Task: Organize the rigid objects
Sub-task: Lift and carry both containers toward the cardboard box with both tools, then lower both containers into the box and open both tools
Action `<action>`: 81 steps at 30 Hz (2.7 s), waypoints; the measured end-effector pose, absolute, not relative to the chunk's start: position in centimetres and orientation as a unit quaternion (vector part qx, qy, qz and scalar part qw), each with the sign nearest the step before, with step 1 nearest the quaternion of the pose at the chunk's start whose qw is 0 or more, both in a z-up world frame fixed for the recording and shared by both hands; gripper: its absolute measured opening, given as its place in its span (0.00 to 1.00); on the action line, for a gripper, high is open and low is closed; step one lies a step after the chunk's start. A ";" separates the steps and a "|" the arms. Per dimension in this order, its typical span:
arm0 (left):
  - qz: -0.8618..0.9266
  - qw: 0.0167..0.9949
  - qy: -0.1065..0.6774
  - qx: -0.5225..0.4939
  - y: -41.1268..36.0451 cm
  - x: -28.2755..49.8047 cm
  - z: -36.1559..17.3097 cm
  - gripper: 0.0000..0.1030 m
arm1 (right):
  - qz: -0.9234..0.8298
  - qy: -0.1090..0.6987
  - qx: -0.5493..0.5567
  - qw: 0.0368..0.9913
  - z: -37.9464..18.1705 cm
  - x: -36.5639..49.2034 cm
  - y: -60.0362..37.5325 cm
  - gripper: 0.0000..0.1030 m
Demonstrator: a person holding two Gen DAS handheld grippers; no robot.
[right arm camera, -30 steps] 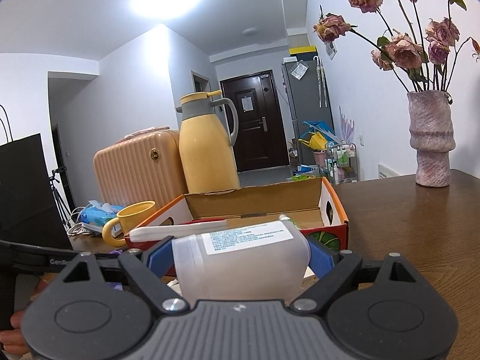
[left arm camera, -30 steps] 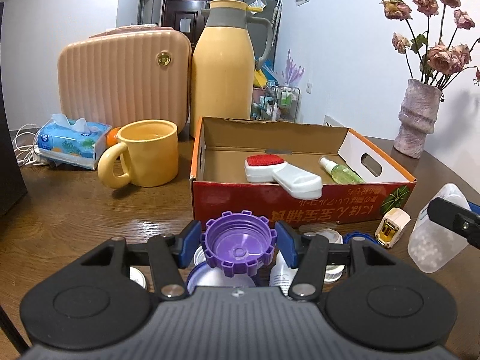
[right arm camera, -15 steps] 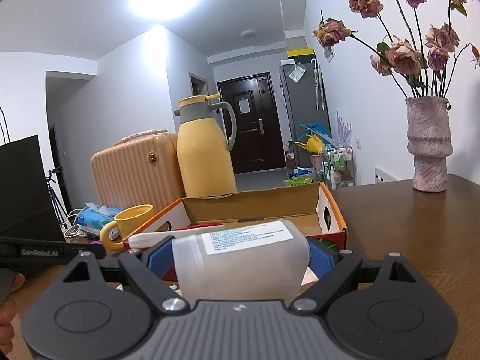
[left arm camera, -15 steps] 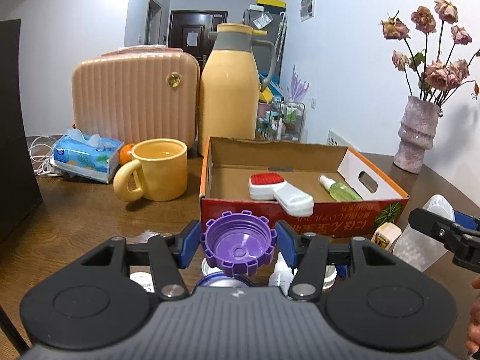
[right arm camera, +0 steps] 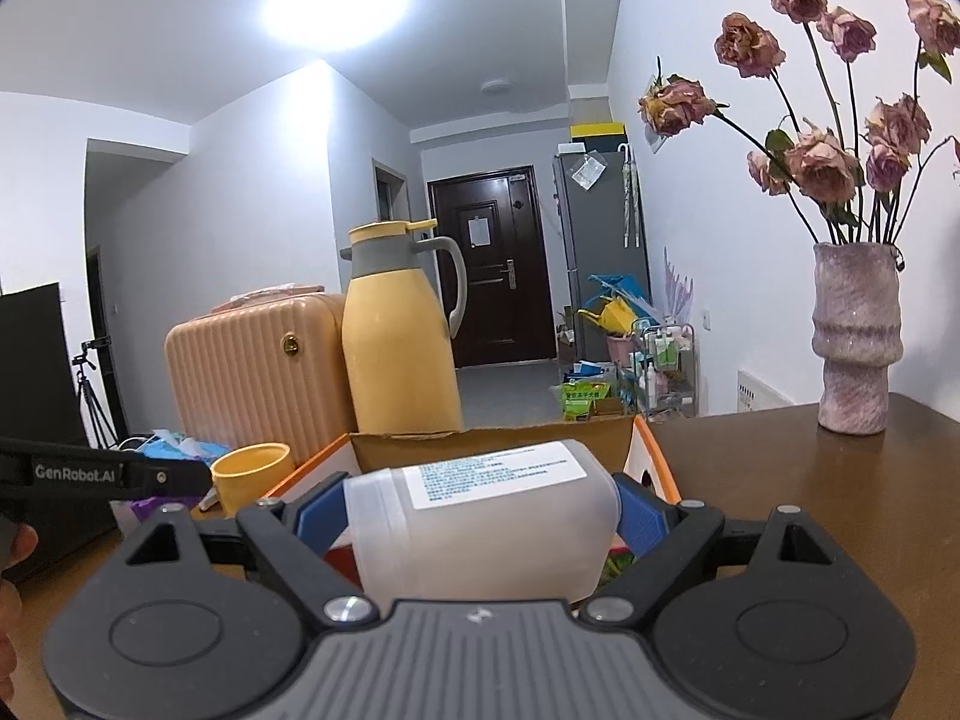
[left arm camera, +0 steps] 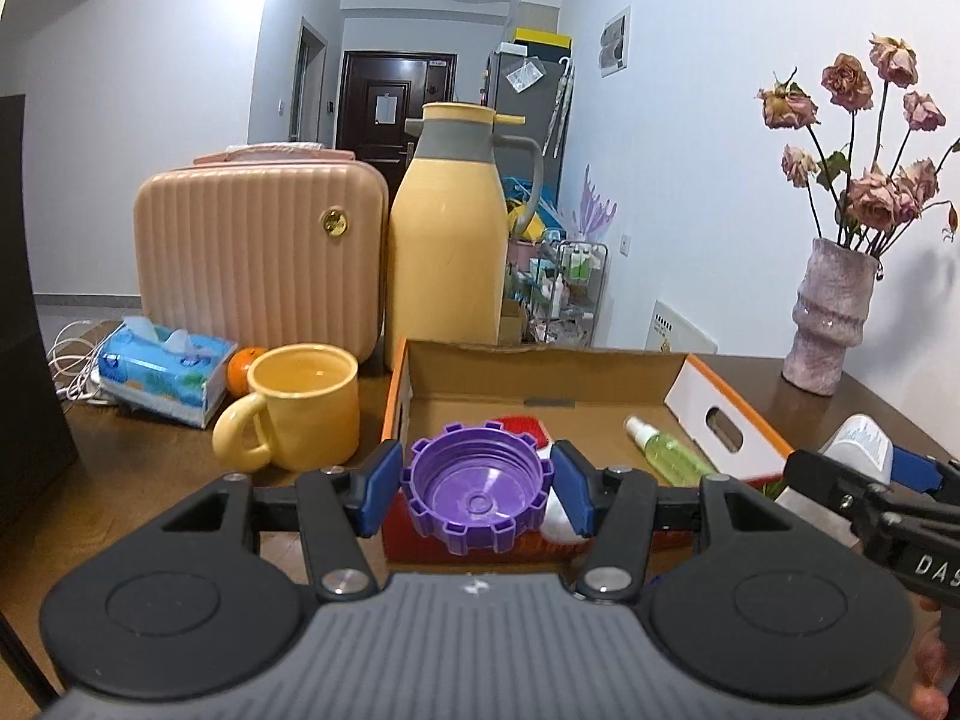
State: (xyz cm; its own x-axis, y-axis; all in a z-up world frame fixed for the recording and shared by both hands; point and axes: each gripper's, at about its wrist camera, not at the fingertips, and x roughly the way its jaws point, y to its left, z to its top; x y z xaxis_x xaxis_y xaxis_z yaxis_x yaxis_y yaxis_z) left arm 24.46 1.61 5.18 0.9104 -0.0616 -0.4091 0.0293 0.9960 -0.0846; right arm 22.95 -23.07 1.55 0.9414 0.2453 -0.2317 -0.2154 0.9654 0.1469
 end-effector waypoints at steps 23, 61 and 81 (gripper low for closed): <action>0.007 0.977 0.209 -0.051 -0.2 32.7 5.6 0.54 | 0.079 0.128 0.069 0.986 1.8 31.2 -21.8 0.87; 0.036 0.966 0.257 0.002 -0.7 40.7 3.0 1.00 | 0.034 0.197 0.023 0.980 0.0 38.8 -21.4 1.00; 0.050 0.966 0.254 -0.004 -0.1 39.1 3.7 1.00 | 0.030 0.195 0.032 0.980 0.9 37.5 -22.0 1.00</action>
